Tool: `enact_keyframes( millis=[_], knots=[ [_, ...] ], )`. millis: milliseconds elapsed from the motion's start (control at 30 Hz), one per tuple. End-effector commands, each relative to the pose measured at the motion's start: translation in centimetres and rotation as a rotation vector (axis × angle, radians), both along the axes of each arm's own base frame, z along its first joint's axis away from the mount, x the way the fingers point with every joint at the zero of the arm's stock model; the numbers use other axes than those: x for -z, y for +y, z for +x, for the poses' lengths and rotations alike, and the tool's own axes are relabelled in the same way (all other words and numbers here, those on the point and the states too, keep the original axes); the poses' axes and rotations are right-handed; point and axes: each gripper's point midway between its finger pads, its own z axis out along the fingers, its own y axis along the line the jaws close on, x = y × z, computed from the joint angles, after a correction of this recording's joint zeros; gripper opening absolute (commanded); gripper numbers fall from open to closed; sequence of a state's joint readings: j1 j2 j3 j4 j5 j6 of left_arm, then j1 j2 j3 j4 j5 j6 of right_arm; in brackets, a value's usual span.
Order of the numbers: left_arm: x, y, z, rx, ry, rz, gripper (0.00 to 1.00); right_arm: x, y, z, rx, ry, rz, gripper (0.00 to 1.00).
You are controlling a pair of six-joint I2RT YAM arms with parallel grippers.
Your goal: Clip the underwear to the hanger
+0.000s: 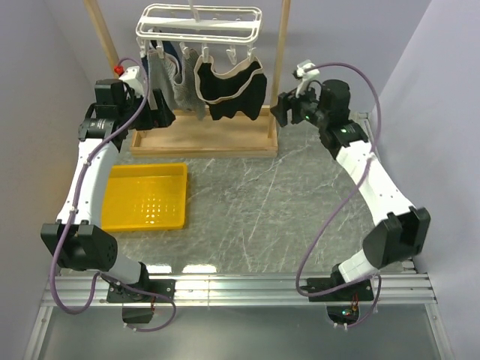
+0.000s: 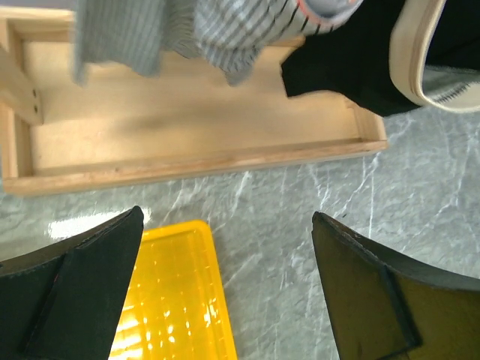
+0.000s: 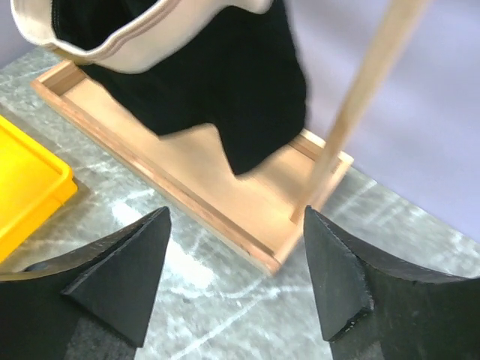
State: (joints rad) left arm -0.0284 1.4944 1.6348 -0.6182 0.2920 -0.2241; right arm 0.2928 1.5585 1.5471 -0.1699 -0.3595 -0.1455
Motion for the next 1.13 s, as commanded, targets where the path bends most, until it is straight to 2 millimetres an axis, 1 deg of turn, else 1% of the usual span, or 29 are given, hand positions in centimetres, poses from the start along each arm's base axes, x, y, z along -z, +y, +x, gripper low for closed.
enact_keyframes(
  millis=[0,33,67,133,167,233,267,300,333,367,400,433,467,533,567,633,667,700,733,767,800,833,967,1067,1100],
  knots=[
    [0.1,1.1,-1.5,-0.045,0.008,0.039,0.99,-1.9,-2.5,-1.8,0.021,-0.044,0.003,0.79],
    [0.4,1.2,-1.6,-0.048,0.016,0.04,0.99,-1.5,-2.7,-2.4,0.008,-0.032,0.006,0.81],
    [0.5,1.2,-1.7,-0.051,0.019,0.042,0.99,-2.1,-3.1,-3.2,0.004,-0.038,0.013,0.82],
    [1.2,1.5,-1.7,-0.059,0.033,0.052,0.99,-1.5,-4.2,-3.9,0.01,-0.004,0.014,0.84],
    [1.8,1.6,-1.8,-0.065,0.047,0.057,0.99,-0.9,-4.5,-4.9,-0.003,0.023,0.01,0.85],
    [2.9,1.8,-1.6,-0.07,0.073,0.073,0.99,-0.1,-5.3,-5.7,0.007,0.056,0.006,0.87],
    [3.8,1.8,-1.8,-0.066,0.096,0.078,0.99,0.8,-5.6,-6.7,0.003,0.085,0.003,0.87],
    [4.3,1.8,-1.9,-0.055,0.102,0.086,0.99,1.3,-6.0,-7.2,0.008,0.101,0.001,0.88],
    [4.7,1.8,-2.0,-0.049,0.107,0.088,0.99,2.7,-6.6,-7.6,0.02,0.134,-0.003,0.88],
    [4.9,1.7,-1.8,-0.046,0.097,0.089,0.99,2.8,-6.8,-8.4,0.022,0.139,-0.002,0.88],
    [5.8,1.8,-2.3,-0.041,0.108,0.095,0.99,3.4,-7.1,-8.8,0.026,0.155,-0.005,0.88],
    [6.2,1.8,-2.4,-0.04,0.111,0.099,0.99,4.0,-7.3,-9.2,0.031,0.171,-0.007,0.89],
    [7.3,1.8,-2.5,-0.041,0.123,0.1,0.99,5.1,-7.6,-9.9,0.041,0.206,-0.004,0.89],
    [8.5,2.0,-2.8,-0.043,0.141,0.11,0.99,6.1,-7.8,-10.8,0.048,0.233,-0.002,0.91],
    [9.9,2.3,-3.1,-0.053,0.17,0.123,0.99,7.1,-7.9,-11.5,0.052,0.252,0.004,0.91],
    [11.0,2.5,-3.2,-0.057,0.186,0.138,0.99,8.0,-8.1,-12.1,0.061,0.263,0.009,0.92],
    [11.9,2.8,-3.5,-0.069,0.207,0.147,0.99,8.7,-8.1,-12.7,0.064,0.267,0.019,0.92],
    [12.0,2.9,-3.6,-0.069,0.202,0.153,0.99,9.0,-8.1,-12.9,0.069,0.272,0.023,0.93],
    [12.2,2.8,-3.7,-0.064,0.203,0.154,0.99,9.7,-8.1,-13.3,0.065,0.288,0.026,0.93],
    [12.5,2.8,-3.9,-0.061,0.207,0.156,0.99,9.7,-8.0,-13.6,0.064,0.29,0.034,0.93],
    [12.4,2.7,-4.1,-0.056,0.201,0.152,0.99,9.9,-8.0,-13.8,0.064,0.293,0.036,0.94],
    [12.3,2.7,-4.1,-0.054,0.196,0.15,0.99,10.4,-8.0,-14.0,0.065,0.302,0.038,0.95],
    [12.2,2.7,-4.2,-0.061,0.199,0.142,0.99,10.6,-8.0,-14.6,0.067,0.302,0.053,0.96],
    [11.2,2.4,-4.5,-0.038,0.168,0.142,0.99,10.5,-8.0,-14.8,0.068,0.297,0.058,0.96],
    [10.6,2.1,-4.6,-0.026,0.152,0.134,1.0,10.5,-8.0,-14.8,0.069,0.295,0.057,0.96]
  ],
)
